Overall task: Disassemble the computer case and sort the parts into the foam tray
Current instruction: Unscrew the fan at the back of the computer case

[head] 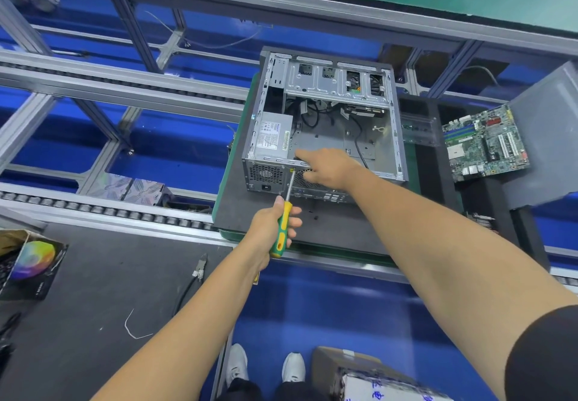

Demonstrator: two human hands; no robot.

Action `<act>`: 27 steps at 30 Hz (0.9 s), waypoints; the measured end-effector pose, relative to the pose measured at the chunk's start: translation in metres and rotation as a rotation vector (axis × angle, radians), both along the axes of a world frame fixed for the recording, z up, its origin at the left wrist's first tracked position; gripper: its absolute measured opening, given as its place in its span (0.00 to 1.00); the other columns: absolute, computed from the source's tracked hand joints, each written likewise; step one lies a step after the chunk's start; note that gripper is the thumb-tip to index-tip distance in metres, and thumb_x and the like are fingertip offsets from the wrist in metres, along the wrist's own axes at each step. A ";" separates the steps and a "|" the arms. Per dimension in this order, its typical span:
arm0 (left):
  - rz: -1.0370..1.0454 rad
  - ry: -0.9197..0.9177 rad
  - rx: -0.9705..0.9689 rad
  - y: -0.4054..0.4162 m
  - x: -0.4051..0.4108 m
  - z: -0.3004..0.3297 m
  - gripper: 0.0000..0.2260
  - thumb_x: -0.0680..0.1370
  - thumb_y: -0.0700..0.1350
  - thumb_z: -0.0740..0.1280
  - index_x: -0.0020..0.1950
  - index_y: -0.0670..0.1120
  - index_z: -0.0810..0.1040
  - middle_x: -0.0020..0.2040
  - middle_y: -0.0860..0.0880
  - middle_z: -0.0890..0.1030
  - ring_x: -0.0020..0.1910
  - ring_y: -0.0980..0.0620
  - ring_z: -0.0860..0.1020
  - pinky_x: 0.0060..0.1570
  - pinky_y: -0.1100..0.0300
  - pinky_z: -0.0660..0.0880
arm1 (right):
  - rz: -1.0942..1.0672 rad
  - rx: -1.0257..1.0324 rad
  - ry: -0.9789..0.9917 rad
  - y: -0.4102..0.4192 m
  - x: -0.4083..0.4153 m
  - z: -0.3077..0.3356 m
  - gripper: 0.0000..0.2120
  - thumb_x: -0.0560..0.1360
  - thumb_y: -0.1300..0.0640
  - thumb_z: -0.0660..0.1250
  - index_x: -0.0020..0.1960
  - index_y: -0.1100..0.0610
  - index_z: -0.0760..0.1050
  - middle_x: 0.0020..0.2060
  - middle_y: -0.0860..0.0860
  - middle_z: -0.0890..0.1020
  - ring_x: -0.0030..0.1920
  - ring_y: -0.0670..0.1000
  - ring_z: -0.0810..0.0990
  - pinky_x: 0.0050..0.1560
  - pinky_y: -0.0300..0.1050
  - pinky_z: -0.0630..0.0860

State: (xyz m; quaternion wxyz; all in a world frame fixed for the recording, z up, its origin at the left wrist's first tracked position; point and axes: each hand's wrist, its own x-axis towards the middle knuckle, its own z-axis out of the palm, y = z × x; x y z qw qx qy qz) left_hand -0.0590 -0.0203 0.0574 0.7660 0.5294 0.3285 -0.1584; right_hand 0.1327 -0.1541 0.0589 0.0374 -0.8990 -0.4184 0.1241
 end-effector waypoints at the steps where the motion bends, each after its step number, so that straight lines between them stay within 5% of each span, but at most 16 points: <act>1: 0.002 -0.003 0.009 0.000 0.002 0.001 0.23 0.86 0.60 0.57 0.56 0.43 0.82 0.36 0.50 0.81 0.28 0.54 0.74 0.28 0.60 0.71 | 0.001 -0.003 -0.002 0.000 0.000 0.000 0.15 0.77 0.51 0.65 0.51 0.43 0.56 0.30 0.47 0.69 0.31 0.43 0.66 0.30 0.45 0.56; 6: -0.034 -0.122 0.163 -0.004 0.009 0.001 0.19 0.82 0.54 0.69 0.62 0.42 0.70 0.41 0.46 0.75 0.25 0.53 0.72 0.24 0.60 0.70 | -0.002 -0.002 -0.007 0.000 0.001 -0.001 0.15 0.77 0.51 0.65 0.50 0.45 0.56 0.30 0.46 0.68 0.30 0.45 0.66 0.30 0.45 0.56; 12: -0.179 -0.247 0.141 -0.005 0.018 0.003 0.11 0.87 0.51 0.57 0.62 0.45 0.72 0.42 0.44 0.86 0.31 0.50 0.82 0.30 0.62 0.75 | -0.002 0.000 -0.007 0.001 0.000 0.000 0.15 0.77 0.51 0.65 0.51 0.42 0.57 0.30 0.46 0.69 0.31 0.43 0.65 0.30 0.45 0.56; 16: -0.009 -0.140 -0.104 -0.006 0.025 0.004 0.12 0.87 0.44 0.56 0.65 0.42 0.75 0.45 0.45 0.81 0.29 0.52 0.75 0.25 0.62 0.69 | 0.003 -0.004 -0.022 0.001 0.000 -0.001 0.13 0.77 0.51 0.64 0.51 0.46 0.58 0.30 0.46 0.68 0.31 0.47 0.66 0.30 0.45 0.55; 20: 0.026 -0.099 0.020 -0.008 0.036 0.000 0.10 0.86 0.46 0.61 0.64 0.43 0.73 0.42 0.47 0.71 0.27 0.54 0.69 0.23 0.61 0.66 | 0.008 0.000 -0.022 0.000 0.000 -0.001 0.14 0.77 0.50 0.64 0.50 0.47 0.57 0.30 0.46 0.69 0.32 0.50 0.68 0.30 0.46 0.56; 27: 0.073 -0.193 0.134 -0.008 0.057 -0.006 0.06 0.85 0.45 0.65 0.59 0.45 0.72 0.34 0.46 0.72 0.25 0.52 0.72 0.25 0.59 0.73 | 0.005 -0.008 -0.008 0.002 -0.001 0.001 0.15 0.76 0.51 0.63 0.50 0.45 0.56 0.30 0.48 0.70 0.31 0.49 0.68 0.29 0.45 0.56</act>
